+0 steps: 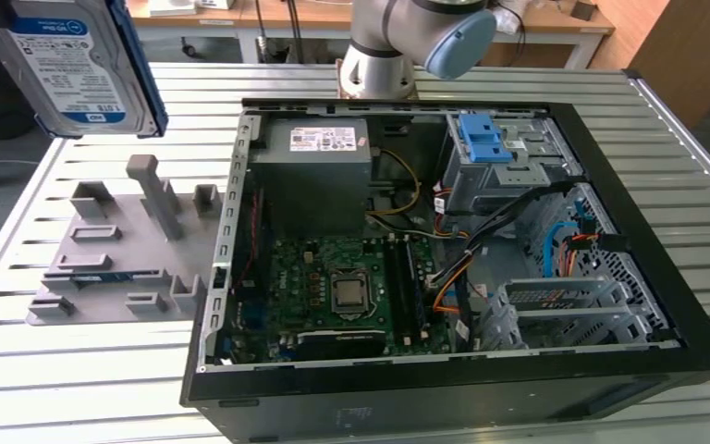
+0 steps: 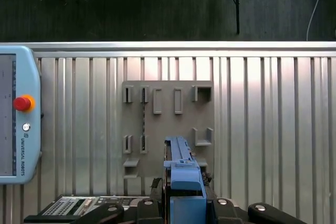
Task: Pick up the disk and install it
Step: 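Pick up the disk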
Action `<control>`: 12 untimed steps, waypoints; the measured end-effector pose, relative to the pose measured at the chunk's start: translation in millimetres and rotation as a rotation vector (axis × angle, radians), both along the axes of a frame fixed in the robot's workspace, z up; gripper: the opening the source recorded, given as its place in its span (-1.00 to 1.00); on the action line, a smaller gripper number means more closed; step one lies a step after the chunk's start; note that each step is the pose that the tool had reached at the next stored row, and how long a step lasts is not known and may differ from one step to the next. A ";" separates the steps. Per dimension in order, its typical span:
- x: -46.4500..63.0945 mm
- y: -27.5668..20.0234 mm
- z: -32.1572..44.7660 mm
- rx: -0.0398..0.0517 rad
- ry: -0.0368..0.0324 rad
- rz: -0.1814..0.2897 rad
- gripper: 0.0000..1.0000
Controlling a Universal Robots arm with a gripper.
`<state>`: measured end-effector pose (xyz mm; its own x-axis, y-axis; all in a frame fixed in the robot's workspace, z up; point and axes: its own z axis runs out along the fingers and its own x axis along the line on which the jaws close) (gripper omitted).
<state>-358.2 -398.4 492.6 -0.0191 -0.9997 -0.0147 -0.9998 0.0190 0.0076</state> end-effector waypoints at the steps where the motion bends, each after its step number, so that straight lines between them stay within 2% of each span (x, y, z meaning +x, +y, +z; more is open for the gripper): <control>1: 1.6 -1.0 0.0 0.0001 0.0000 0.000 -0.27; 12: 18.8 -8.5 0.0 0.0001 -0.0001 0.000 -0.27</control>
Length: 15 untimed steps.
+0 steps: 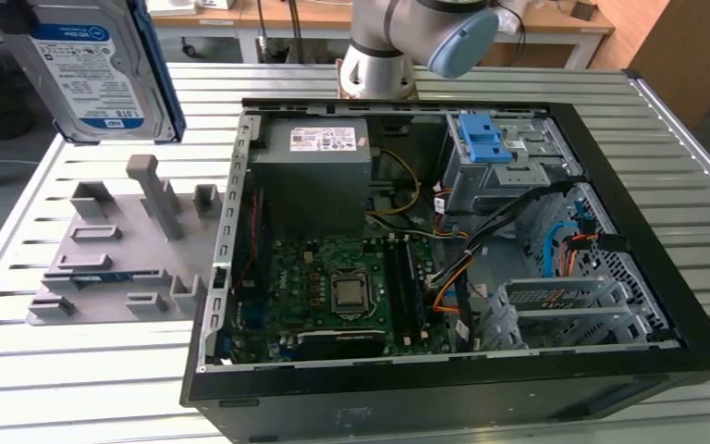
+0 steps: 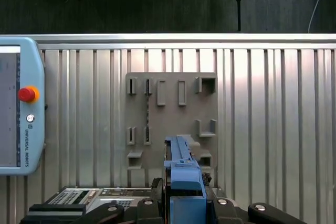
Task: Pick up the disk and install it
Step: 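Pick up the disk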
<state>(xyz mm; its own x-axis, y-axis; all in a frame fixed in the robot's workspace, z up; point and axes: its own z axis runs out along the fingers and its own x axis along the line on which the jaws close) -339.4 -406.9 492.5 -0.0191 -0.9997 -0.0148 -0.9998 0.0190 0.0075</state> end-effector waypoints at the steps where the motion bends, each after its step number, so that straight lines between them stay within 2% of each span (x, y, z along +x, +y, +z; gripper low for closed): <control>1: 1.5 -0.5 0.0 0.0000 0.0000 0.000 -0.27; 15: 20.7 -6.1 0.0 0.0000 0.0000 0.000 -0.27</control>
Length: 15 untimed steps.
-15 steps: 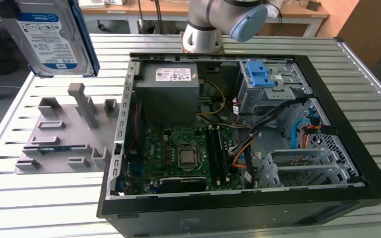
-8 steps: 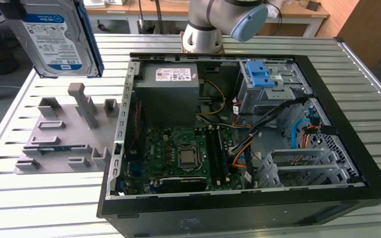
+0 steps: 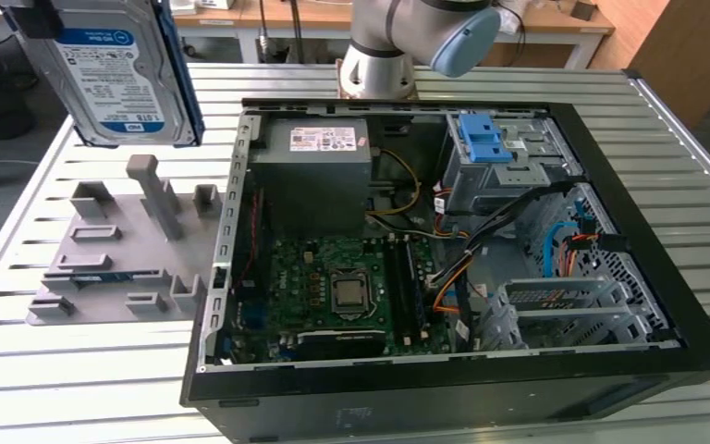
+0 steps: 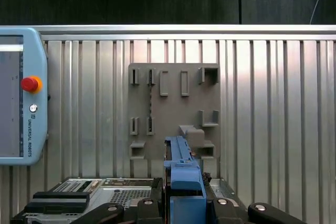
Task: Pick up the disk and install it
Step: 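Pick up the disk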
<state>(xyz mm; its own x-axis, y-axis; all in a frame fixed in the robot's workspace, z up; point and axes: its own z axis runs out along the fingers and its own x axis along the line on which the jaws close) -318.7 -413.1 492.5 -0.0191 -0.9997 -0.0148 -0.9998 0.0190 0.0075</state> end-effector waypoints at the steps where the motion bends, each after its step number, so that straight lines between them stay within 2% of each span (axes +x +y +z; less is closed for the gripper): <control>1: 1.5 -0.4 0.0 0.0000 0.0000 0.000 -0.27; 15: 26.7 -7.4 0.0 -0.0001 0.0001 0.000 -0.27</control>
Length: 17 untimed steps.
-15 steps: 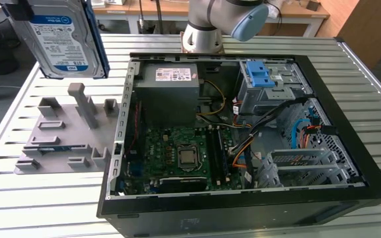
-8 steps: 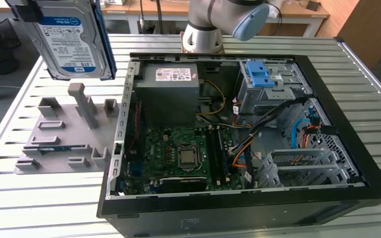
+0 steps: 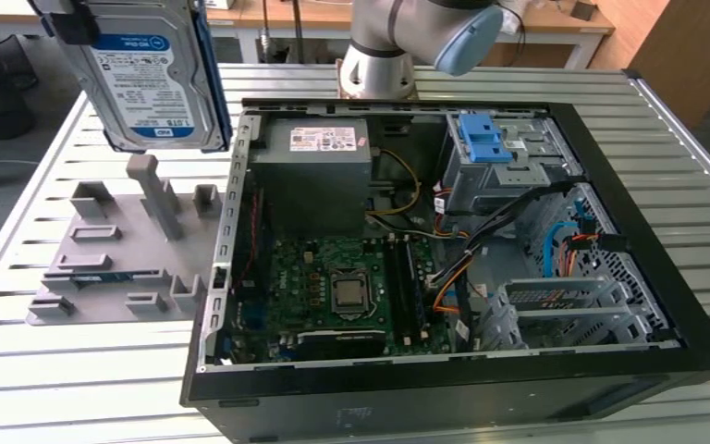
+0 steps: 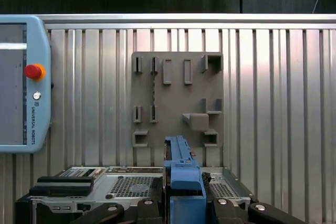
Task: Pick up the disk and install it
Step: 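Pick up the disk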
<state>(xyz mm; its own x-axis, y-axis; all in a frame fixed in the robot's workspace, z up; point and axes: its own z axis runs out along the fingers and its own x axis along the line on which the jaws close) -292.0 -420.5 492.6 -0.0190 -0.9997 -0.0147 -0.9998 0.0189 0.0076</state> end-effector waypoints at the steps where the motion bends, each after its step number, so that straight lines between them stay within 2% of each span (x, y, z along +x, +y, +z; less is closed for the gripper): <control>1: 1.9 -0.7 0.0 0.0000 -0.0001 0.000 -0.27; 17: 42.7 -13.9 0.0 0.0001 0.0000 0.000 -0.27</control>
<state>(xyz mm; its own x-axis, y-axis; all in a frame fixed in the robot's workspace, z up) -249.3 -434.4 492.5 -0.0191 -0.9997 -0.0148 -0.9998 0.0190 0.0076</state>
